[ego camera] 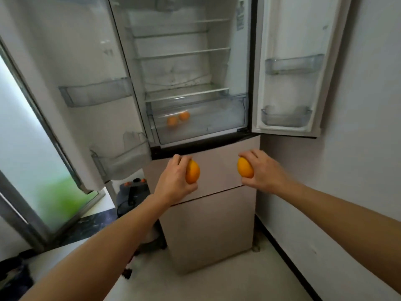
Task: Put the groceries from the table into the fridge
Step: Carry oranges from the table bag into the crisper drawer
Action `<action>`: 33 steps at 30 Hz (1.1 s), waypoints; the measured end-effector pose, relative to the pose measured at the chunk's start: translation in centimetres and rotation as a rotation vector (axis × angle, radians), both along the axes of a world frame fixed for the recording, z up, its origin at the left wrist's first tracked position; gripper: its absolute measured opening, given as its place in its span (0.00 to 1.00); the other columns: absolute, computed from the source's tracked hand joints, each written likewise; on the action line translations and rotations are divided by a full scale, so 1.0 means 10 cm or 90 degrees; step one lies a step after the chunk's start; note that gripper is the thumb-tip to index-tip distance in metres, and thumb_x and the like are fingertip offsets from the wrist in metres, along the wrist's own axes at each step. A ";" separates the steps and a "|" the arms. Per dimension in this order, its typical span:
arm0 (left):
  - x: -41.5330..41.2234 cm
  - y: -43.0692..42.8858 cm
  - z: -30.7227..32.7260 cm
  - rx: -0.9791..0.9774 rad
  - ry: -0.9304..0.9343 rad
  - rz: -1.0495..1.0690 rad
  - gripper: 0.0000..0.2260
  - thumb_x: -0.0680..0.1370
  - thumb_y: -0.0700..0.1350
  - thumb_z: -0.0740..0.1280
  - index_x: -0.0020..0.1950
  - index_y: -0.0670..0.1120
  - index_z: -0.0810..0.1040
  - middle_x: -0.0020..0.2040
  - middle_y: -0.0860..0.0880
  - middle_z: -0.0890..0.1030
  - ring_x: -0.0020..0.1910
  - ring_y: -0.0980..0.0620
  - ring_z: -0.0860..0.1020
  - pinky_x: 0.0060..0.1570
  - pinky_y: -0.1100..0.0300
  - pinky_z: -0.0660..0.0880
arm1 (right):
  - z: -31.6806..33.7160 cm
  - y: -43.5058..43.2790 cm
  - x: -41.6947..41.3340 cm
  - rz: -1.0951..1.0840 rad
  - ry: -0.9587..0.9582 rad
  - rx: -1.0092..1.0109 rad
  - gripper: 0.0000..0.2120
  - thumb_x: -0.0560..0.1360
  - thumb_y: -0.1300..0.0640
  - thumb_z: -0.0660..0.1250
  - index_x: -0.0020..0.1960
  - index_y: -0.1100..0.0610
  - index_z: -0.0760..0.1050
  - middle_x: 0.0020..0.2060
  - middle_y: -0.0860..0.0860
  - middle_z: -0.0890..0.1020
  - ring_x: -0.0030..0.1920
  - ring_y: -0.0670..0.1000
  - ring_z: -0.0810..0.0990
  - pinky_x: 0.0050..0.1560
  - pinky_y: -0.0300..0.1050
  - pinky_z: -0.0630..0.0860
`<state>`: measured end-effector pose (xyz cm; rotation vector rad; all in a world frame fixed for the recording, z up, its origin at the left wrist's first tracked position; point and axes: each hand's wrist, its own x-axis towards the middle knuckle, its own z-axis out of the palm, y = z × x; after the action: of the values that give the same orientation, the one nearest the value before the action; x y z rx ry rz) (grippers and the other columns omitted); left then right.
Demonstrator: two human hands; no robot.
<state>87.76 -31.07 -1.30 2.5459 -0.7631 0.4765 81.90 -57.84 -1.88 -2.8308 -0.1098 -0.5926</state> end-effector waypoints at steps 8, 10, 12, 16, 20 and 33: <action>1.90 -0.34 0.91 -0.126 -0.073 0.014 0.33 0.66 0.47 0.77 0.68 0.47 0.66 0.60 0.46 0.70 0.57 0.46 0.71 0.52 0.53 0.71 | 0.91 -0.24 1.87 0.042 -0.140 0.020 0.35 0.66 0.47 0.75 0.69 0.50 0.66 0.61 0.52 0.72 0.56 0.56 0.75 0.47 0.47 0.72; 2.32 -0.43 1.11 -0.143 -0.083 0.037 0.33 0.65 0.46 0.77 0.67 0.45 0.67 0.60 0.44 0.71 0.57 0.45 0.72 0.51 0.54 0.69 | 1.14 -0.28 2.25 0.056 -0.174 0.038 0.34 0.65 0.48 0.76 0.68 0.50 0.67 0.60 0.52 0.72 0.56 0.56 0.75 0.49 0.48 0.73; 2.67 -0.50 1.25 -0.156 -0.077 0.057 0.34 0.65 0.46 0.77 0.67 0.44 0.67 0.60 0.43 0.71 0.57 0.45 0.72 0.52 0.54 0.69 | 1.37 -0.34 2.59 0.072 -0.193 0.041 0.34 0.66 0.48 0.76 0.68 0.51 0.67 0.60 0.53 0.72 0.56 0.55 0.75 0.49 0.48 0.73; 3.26 -0.60 1.39 -0.153 -0.078 0.094 0.32 0.66 0.45 0.77 0.66 0.43 0.68 0.60 0.42 0.71 0.58 0.44 0.71 0.50 0.55 0.68 | 1.78 -0.44 3.33 0.085 -0.219 0.037 0.34 0.65 0.49 0.76 0.68 0.52 0.68 0.60 0.55 0.74 0.56 0.57 0.76 0.53 0.51 0.74; 3.82 -0.70 1.36 -0.059 -0.041 0.157 0.31 0.64 0.46 0.77 0.64 0.43 0.70 0.58 0.42 0.74 0.57 0.42 0.73 0.50 0.55 0.68 | 1.92 -0.45 4.16 0.116 -0.111 -0.042 0.33 0.63 0.47 0.76 0.65 0.51 0.70 0.58 0.56 0.76 0.56 0.59 0.76 0.53 0.50 0.74; 4.70 -0.97 1.11 0.303 0.301 0.175 0.18 0.73 0.53 0.70 0.58 0.45 0.76 0.53 0.46 0.79 0.51 0.45 0.77 0.49 0.55 0.74 | 1.35 0.02 5.97 0.210 0.418 -0.332 0.32 0.56 0.39 0.78 0.54 0.54 0.75 0.49 0.54 0.81 0.40 0.55 0.84 0.41 0.50 0.83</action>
<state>134.76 -40.80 9.84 3.0441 -0.3806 -0.2664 141.62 -57.64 11.65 -3.2115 -0.6700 0.5145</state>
